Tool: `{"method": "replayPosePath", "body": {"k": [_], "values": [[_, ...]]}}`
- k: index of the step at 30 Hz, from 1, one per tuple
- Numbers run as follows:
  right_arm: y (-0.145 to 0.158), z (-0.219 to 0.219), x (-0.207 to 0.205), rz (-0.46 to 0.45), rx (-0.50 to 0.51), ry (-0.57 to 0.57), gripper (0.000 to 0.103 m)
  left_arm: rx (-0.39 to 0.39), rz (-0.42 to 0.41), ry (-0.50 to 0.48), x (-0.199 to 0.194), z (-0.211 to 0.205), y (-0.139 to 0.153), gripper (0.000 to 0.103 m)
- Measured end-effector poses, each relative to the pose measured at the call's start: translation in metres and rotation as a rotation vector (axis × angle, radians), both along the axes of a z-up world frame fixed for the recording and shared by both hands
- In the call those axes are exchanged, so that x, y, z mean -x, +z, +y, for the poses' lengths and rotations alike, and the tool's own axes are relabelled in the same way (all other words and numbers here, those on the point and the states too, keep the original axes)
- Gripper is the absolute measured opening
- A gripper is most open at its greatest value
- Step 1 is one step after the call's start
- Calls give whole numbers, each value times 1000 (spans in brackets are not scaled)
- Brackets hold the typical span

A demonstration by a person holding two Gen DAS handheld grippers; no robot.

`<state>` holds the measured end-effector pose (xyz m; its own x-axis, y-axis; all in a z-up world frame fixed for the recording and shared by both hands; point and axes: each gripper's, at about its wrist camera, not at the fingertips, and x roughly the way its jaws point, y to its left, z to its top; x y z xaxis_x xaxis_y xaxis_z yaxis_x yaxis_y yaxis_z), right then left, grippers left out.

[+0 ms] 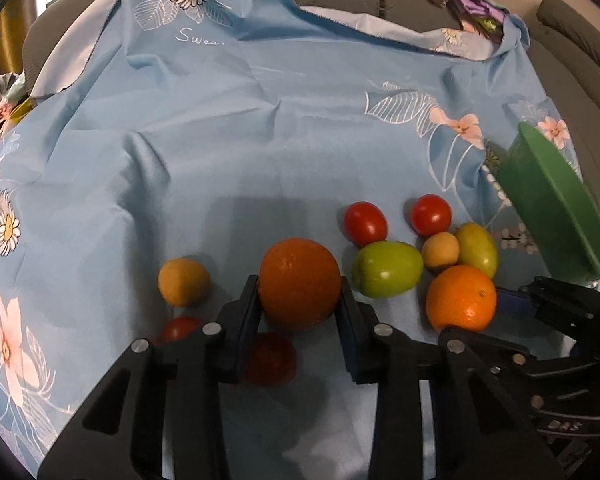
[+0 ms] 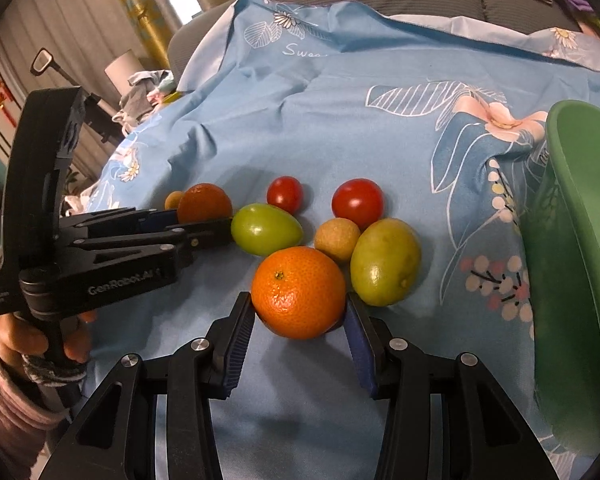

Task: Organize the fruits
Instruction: 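Lift the orange with the right gripper and drop it into the green bowl held by the left gripper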

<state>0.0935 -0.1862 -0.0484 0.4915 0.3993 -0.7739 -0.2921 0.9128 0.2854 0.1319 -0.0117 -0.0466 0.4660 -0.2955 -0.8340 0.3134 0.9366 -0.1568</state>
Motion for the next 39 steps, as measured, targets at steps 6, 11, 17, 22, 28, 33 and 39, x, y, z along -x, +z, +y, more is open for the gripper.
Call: {"method": "replayPosePath", "body": {"k": [6,11,17,22,28,33,39], "values": [[12,0,13,-29,-27,9,47,33,-57,6,30,11,31,35],[27,-2,30,-64,-57,14,47,60,-90,-2,58,12,52,35],[52,-15,48,-132,-94,-18,47,43,-130,-17,75,-2,71,35],[72,-37,64,-199,-119,-64,47,49,-154,-73,80,-28,87,35],[87,-73,77,-266,-117,-154,47,48,-200,-159,81,-71,103,35],[89,-105,84,-297,-120,-240,47,47,-206,-250,74,-118,105,35],[84,-141,90,-310,-89,-359,47,49,-191,-344,59,-173,99,36]]}}
